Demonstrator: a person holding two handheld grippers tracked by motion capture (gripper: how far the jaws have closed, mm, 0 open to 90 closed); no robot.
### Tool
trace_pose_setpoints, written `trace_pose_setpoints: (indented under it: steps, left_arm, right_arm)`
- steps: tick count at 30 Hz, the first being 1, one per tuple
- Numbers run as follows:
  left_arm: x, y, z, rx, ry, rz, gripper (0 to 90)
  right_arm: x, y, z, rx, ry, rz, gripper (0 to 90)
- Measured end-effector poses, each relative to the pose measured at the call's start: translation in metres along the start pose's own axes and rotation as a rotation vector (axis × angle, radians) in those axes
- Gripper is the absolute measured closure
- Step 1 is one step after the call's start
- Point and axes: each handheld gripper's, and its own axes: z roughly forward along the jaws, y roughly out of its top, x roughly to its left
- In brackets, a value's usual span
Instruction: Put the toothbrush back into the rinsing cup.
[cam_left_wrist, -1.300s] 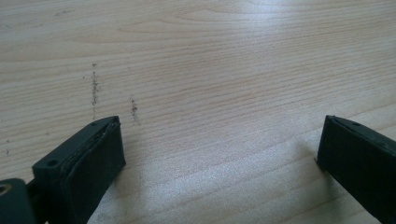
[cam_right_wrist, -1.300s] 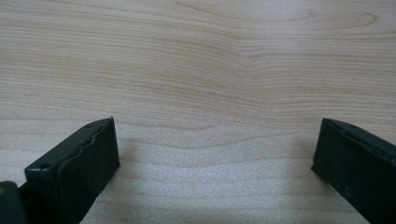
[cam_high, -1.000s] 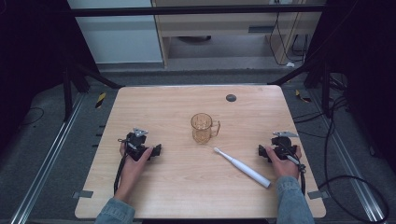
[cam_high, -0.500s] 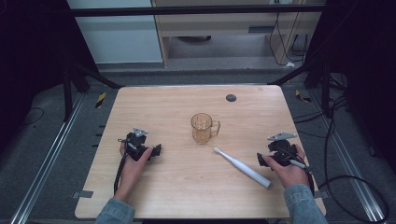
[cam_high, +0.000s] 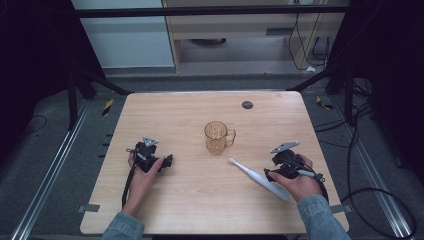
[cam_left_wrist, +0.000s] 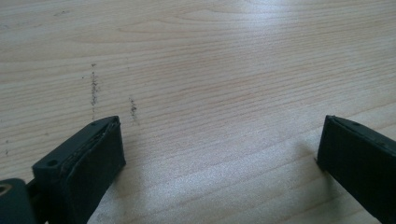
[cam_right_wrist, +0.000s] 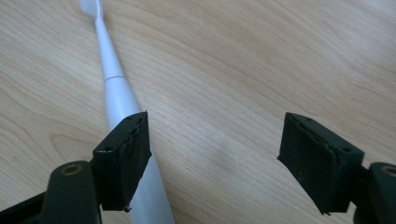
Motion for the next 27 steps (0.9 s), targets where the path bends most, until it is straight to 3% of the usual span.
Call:
trace_pose_setpoints:
  steps: [14, 27]
  left_arm:
    - [0.000, 0.000, 0.000, 0.000, 0.000, 0.000, 0.0]
    - [0.000, 0.000, 0.000, 0.000, -0.001, 0.000, 0.0]
  right_arm:
    - [0.015, 0.019, 0.009, 0.060, 0.059, -0.077, 31.7]
    - [0.031, 0.027, 0.021, 0.114, 0.133, -0.149, 44.3]
